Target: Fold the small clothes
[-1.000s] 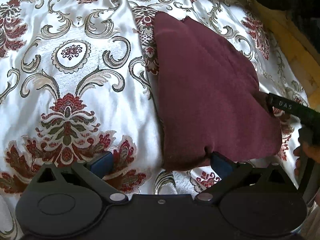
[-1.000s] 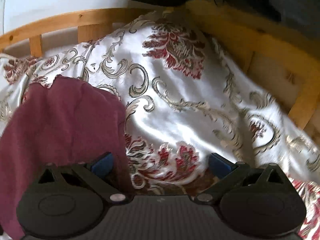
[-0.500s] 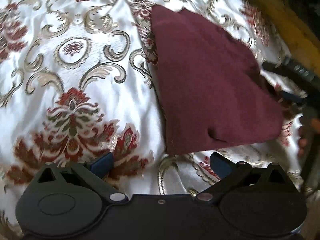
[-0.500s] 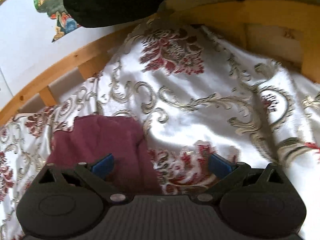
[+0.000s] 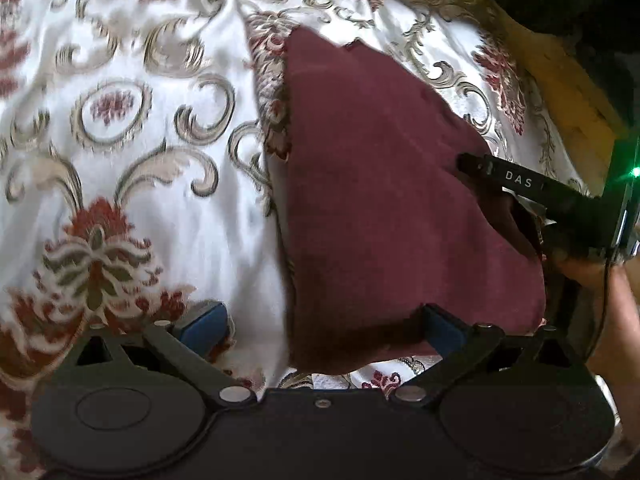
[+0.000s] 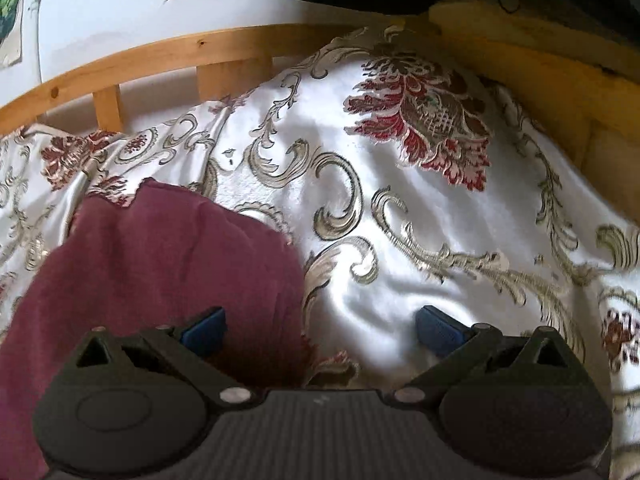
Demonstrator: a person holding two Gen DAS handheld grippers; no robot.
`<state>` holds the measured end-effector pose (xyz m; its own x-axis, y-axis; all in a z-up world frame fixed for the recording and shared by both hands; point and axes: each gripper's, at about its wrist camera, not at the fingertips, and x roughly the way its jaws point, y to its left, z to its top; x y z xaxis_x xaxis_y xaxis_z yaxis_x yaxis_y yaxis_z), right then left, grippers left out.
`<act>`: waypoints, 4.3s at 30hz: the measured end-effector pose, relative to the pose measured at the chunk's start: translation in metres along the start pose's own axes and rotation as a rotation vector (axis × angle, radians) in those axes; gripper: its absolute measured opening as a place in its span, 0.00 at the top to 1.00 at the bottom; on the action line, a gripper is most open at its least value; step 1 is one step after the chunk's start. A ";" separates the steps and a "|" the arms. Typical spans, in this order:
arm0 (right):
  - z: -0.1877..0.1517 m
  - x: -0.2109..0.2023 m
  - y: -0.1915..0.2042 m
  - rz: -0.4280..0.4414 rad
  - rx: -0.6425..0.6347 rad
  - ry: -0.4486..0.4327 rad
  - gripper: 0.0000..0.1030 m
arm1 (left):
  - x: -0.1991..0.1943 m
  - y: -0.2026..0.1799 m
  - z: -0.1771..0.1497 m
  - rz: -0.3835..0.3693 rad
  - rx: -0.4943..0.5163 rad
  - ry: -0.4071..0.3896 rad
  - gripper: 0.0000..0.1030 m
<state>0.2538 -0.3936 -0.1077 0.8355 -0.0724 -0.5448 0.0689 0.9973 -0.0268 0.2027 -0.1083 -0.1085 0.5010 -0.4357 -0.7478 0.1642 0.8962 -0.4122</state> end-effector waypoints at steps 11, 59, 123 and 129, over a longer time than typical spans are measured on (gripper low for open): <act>0.009 -0.005 -0.052 0.128 0.413 0.016 0.00 | -0.001 0.003 -0.002 -0.002 0.001 0.009 0.01; -0.026 0.004 -0.052 0.437 0.630 0.221 0.00 | -0.006 0.003 -0.005 0.006 -0.004 0.015 0.01; -0.002 -0.038 0.076 0.326 0.031 -0.129 0.55 | -0.028 0.030 0.042 0.115 0.008 -0.316 0.61; -0.003 -0.043 0.074 0.286 0.049 -0.123 0.31 | -0.028 0.035 0.041 0.140 -0.057 -0.293 0.43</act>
<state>0.2215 -0.3171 -0.0894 0.8842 0.2064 -0.4190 -0.1542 0.9758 0.1552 0.2293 -0.0614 -0.0812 0.7397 -0.2584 -0.6214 0.0325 0.9360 -0.3506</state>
